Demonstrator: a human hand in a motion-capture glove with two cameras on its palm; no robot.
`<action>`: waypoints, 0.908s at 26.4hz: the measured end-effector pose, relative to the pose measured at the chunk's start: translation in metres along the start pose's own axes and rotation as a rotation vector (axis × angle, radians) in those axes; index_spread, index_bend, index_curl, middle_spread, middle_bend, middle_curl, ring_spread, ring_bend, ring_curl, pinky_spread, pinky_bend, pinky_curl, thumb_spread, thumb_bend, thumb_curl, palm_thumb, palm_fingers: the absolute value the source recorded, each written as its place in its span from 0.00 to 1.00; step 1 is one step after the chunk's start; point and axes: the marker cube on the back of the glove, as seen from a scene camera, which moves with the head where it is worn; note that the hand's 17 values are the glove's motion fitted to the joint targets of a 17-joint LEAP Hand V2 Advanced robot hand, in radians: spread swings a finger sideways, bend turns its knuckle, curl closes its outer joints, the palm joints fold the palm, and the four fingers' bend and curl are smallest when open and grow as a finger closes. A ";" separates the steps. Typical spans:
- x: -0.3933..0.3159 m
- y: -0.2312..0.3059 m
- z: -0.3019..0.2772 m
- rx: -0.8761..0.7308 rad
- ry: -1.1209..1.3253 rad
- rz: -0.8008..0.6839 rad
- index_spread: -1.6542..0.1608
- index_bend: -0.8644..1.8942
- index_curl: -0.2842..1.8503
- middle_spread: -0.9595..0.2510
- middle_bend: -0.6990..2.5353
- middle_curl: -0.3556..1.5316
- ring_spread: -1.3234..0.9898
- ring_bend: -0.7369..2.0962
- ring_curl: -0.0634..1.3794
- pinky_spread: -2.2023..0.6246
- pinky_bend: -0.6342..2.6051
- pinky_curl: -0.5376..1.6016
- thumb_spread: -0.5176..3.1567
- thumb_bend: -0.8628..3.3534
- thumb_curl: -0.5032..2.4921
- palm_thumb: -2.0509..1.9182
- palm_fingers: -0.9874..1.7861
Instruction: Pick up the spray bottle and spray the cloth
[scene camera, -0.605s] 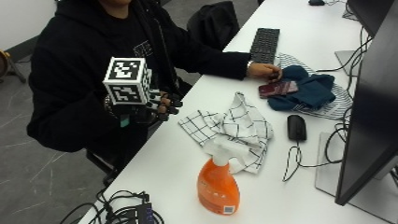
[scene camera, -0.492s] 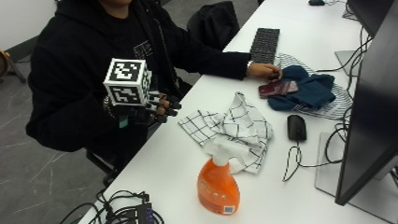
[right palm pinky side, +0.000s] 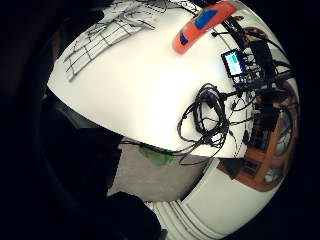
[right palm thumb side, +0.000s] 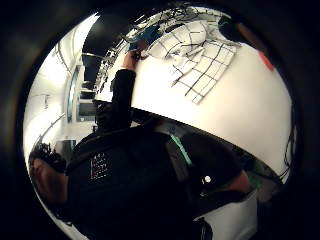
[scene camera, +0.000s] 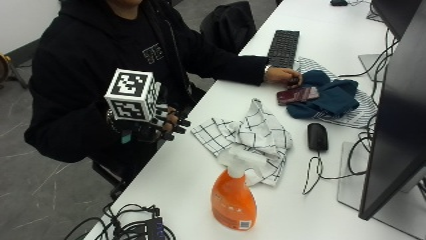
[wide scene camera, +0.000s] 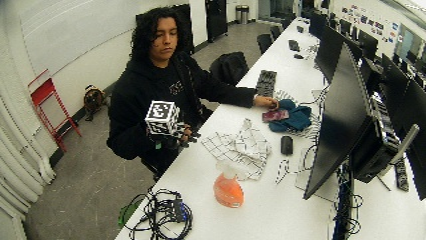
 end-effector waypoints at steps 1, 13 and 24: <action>0.004 0.000 0.000 0.000 -0.007 0.012 0.72 0.38 0.24 0.70 0.28 0.30 0.52 0.37 0.17 0.83 0.27 0.34 0.41 0.24 0.22 0.63 0.52; 0.094 -0.027 -0.044 0.052 -0.085 0.210 0.71 0.36 0.25 0.71 0.29 0.33 0.51 0.38 0.20 0.84 0.27 0.37 0.43 0.23 0.24 0.64 0.54; 0.166 -0.080 -0.101 0.092 -0.243 0.333 0.71 0.35 0.24 0.71 0.29 0.35 0.51 0.39 0.23 0.83 0.28 0.39 0.44 0.21 0.25 0.65 0.57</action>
